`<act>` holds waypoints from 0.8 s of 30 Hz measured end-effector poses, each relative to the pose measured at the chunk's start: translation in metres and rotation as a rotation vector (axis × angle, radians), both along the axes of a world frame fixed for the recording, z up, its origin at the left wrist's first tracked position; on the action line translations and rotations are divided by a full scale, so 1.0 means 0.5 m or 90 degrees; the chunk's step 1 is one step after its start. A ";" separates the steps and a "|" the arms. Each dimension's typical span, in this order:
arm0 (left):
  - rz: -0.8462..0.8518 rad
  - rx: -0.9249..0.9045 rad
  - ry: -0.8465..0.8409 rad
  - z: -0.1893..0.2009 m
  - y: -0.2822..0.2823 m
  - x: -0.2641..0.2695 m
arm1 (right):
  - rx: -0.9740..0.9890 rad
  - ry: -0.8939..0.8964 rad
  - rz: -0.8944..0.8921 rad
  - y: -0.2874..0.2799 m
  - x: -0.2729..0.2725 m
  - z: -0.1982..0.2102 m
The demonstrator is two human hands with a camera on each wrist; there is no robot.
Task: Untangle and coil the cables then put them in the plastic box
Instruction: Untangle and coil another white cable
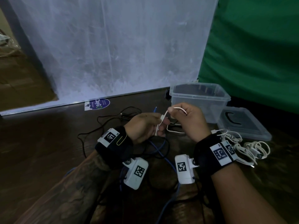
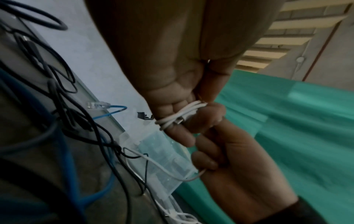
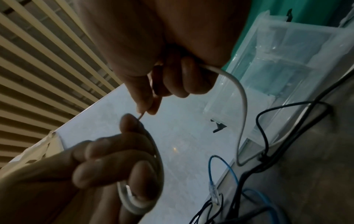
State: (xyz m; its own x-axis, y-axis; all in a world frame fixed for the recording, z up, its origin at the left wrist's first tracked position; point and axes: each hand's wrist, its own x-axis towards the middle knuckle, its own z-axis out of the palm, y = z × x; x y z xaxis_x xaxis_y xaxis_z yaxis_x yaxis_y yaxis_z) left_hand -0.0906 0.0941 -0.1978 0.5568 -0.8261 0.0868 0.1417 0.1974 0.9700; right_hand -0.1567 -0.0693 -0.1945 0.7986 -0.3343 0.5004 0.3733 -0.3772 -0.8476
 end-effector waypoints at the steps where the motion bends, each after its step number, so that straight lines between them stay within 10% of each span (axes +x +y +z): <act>1: -0.009 -0.004 0.010 0.001 0.001 -0.001 | 0.014 0.007 0.003 0.001 0.001 -0.002; 7: -0.060 -0.112 0.120 0.011 0.009 -0.007 | 0.105 0.097 0.083 0.005 0.023 -0.035; 12: 0.100 -0.238 0.240 0.015 0.005 0.011 | -0.037 0.252 0.125 0.034 0.007 -0.029; 24: 0.361 -0.232 0.100 0.012 0.003 0.038 | -0.200 0.226 0.274 0.063 -0.030 0.001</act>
State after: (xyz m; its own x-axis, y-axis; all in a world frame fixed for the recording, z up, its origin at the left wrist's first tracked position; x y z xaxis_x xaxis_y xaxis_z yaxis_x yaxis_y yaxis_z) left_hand -0.0718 0.0956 -0.1916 0.9225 -0.3376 0.1873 0.0533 0.5919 0.8043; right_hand -0.1719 -0.0379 -0.1942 0.9640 0.1730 0.2020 0.2630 -0.5062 -0.8213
